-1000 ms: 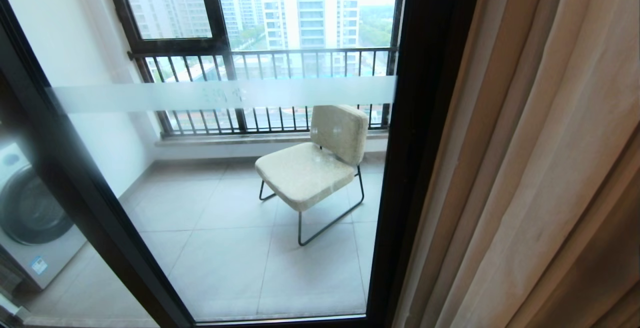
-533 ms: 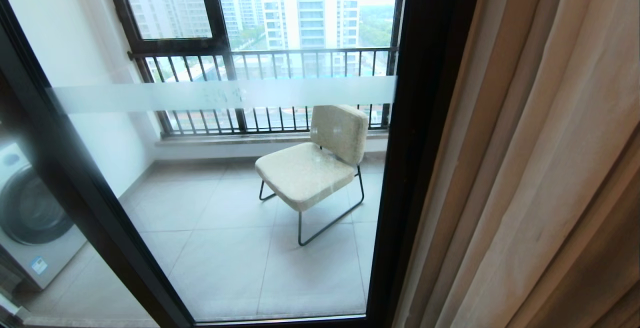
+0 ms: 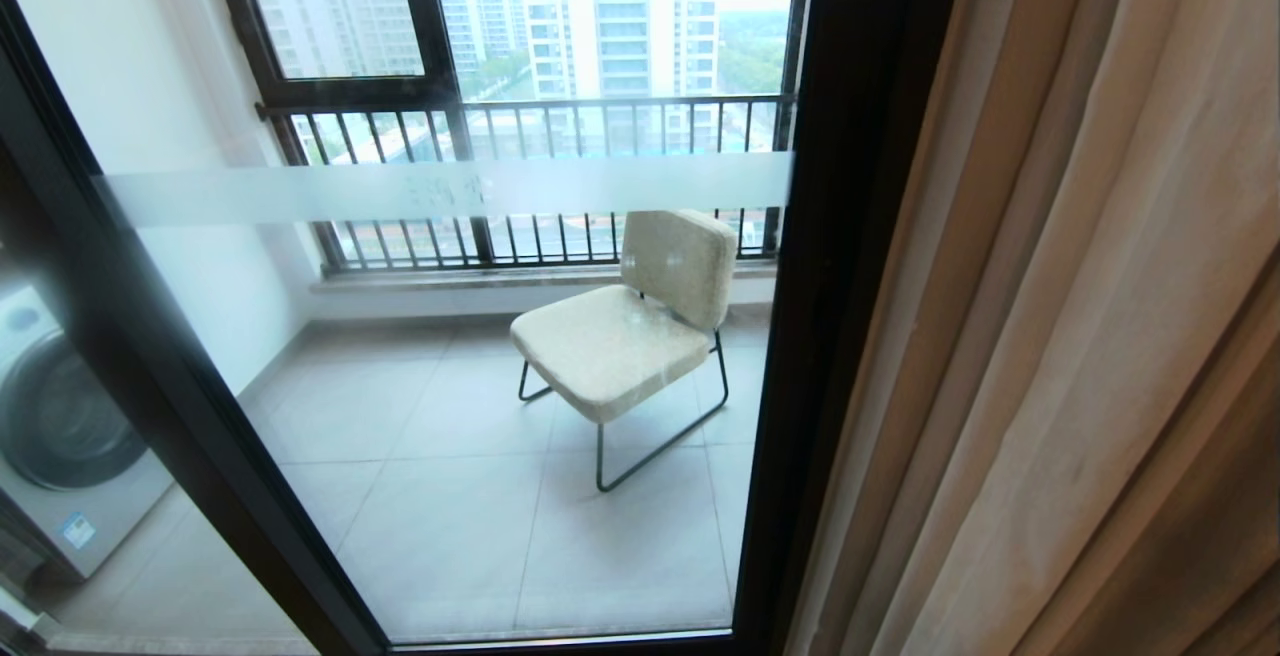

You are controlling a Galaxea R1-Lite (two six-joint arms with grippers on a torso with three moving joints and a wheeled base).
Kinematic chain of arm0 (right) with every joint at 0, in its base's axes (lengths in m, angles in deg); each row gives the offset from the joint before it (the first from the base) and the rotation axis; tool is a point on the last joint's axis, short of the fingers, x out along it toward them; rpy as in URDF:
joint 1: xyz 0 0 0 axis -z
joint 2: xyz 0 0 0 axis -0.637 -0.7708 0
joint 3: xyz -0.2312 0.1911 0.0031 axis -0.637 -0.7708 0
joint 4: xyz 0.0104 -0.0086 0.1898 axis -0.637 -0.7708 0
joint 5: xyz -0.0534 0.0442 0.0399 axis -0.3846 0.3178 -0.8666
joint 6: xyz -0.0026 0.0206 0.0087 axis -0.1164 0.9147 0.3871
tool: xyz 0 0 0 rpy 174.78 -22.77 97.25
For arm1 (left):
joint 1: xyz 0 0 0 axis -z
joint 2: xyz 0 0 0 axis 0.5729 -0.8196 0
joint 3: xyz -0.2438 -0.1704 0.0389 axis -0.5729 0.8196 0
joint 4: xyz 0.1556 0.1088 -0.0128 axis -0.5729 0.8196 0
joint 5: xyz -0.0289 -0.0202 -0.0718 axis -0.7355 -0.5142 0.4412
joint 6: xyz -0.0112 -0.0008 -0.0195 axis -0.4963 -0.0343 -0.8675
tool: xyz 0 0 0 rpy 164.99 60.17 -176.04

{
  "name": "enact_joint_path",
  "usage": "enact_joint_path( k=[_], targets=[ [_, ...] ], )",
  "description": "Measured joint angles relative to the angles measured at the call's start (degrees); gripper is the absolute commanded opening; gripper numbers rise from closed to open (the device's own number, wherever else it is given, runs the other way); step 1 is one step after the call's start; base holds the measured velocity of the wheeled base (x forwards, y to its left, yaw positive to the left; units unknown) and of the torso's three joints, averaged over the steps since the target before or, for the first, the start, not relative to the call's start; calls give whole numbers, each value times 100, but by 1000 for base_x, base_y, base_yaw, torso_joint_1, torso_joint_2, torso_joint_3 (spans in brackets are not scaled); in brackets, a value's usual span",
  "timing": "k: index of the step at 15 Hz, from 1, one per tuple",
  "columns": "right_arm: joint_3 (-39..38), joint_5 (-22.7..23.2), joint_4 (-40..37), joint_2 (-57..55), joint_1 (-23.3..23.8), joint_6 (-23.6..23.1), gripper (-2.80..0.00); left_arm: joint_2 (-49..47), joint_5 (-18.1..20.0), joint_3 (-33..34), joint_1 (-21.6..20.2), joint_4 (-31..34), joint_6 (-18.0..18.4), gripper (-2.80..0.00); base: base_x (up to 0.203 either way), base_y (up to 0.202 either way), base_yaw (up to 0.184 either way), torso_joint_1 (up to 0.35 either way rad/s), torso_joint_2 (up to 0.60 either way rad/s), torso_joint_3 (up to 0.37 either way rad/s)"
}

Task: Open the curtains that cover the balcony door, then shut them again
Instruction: Close the inner curtains on both sides

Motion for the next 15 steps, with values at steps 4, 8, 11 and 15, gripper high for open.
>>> enact_joint_path(
  k=[4, 8, 11, 15],
  targets=[
    [0, -4, 1, 0, 0, 0, -280, 0, 0, 0, 0, 0, 2, -280, 0, 0, 0, 0, 0, 0],
    [0, -2, 1, 0, 0, 3, -280, 0, -2, 0, 0, 0, -1, -280, 0, 0, 0, 0, 0, 0],
    [0, -2, -2, 0, 0, 5, -280, 0, 0, 0, 0, 2, 0, -280, 0, 0, 0, 0, 0, 0],
    [0, -3, 1, 0, 0, 4, -280, 0, 2, 0, 0, 0, 0, -280, 0, 0, 0, 0, 0, 0]
  ],
)
